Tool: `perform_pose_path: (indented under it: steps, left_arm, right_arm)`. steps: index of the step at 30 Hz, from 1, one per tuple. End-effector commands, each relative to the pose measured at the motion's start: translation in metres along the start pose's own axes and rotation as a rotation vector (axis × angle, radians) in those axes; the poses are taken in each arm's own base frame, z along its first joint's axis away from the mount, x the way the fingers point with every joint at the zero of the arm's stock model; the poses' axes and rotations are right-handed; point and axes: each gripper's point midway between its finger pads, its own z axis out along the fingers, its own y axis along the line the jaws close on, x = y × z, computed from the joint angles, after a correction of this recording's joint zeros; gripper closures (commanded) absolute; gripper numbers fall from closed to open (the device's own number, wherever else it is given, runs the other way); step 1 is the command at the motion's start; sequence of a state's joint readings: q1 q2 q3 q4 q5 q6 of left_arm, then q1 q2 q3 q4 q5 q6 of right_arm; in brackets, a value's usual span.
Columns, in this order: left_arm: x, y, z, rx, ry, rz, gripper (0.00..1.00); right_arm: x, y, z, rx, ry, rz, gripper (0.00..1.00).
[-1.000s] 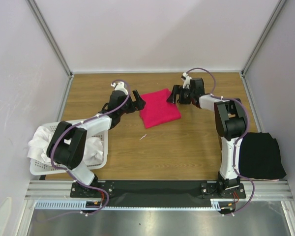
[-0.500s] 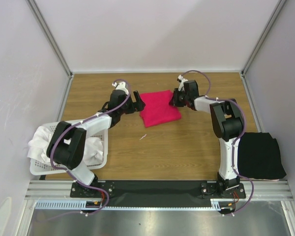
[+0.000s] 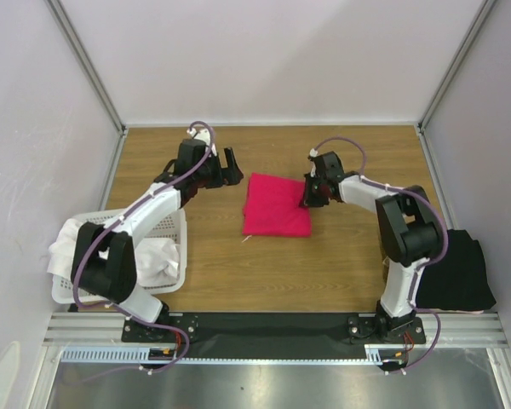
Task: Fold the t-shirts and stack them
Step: Neatly place the folded tshirt to the corner
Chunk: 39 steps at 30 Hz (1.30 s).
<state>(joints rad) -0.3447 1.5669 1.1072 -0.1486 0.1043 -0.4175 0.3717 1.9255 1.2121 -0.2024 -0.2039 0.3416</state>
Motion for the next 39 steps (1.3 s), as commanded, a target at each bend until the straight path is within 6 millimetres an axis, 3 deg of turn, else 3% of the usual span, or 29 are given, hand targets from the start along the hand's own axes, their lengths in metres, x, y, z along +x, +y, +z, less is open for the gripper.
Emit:
perform_pose_path:
  steps: [1,5,9,15,19,21,27,29,31,35,39]
  left_arm:
    - [-0.018,-0.004,-0.037,0.016,-0.001,0.054,0.0]
    - [-0.017,0.01,-0.044,0.004,0.021,0.043,0.0]
    - [-0.034,0.022,-0.046,-0.026,-0.005,0.037,0.0]
    - [-0.046,0.027,-0.043,-0.027,-0.022,0.031,0.0]
    - [-0.046,0.029,-0.041,-0.018,-0.015,0.002,0.0]
    - [-0.044,0.032,-0.041,-0.022,-0.009,-0.009,0.0]
    - [-0.031,0.04,-0.037,-0.029,0.026,-0.05,0.0]
    - [-0.027,0.043,-0.037,-0.035,0.032,-0.065,0.0]
    - [-0.026,0.046,-0.036,-0.05,0.033,-0.066,0.0]
    - [-0.028,0.057,-0.033,-0.099,0.038,-0.061,0.0]
    - [-0.028,0.064,-0.027,-0.104,0.05,-0.087,0.0]
  right_arm:
    - [0.036,-0.016,-0.055,0.214,0.104,-0.039,1.0]
    - [0.049,-0.039,-0.098,0.42,0.105,-0.049,1.0]
    - [0.054,-0.05,-0.141,0.519,0.068,0.002,1.0]
    - [0.045,-0.064,-0.193,0.598,-0.042,-0.016,1.0]
    - [0.046,-0.076,-0.22,0.653,0.007,-0.152,1.0]
    - [0.042,-0.092,-0.245,0.782,-0.015,-0.148,1.0]
    - [0.018,-0.1,-0.287,0.846,-0.12,-0.237,1.0]
    - [0.019,-0.106,-0.299,0.852,-0.109,-0.341,1.0]
    - [0.032,-0.117,-0.307,0.895,-0.048,-0.412,1.0]
    - [0.084,-0.146,-0.336,0.985,0.119,-0.483,1.0]
    - [0.09,-0.141,-0.36,0.922,-0.008,-0.522,1.0]
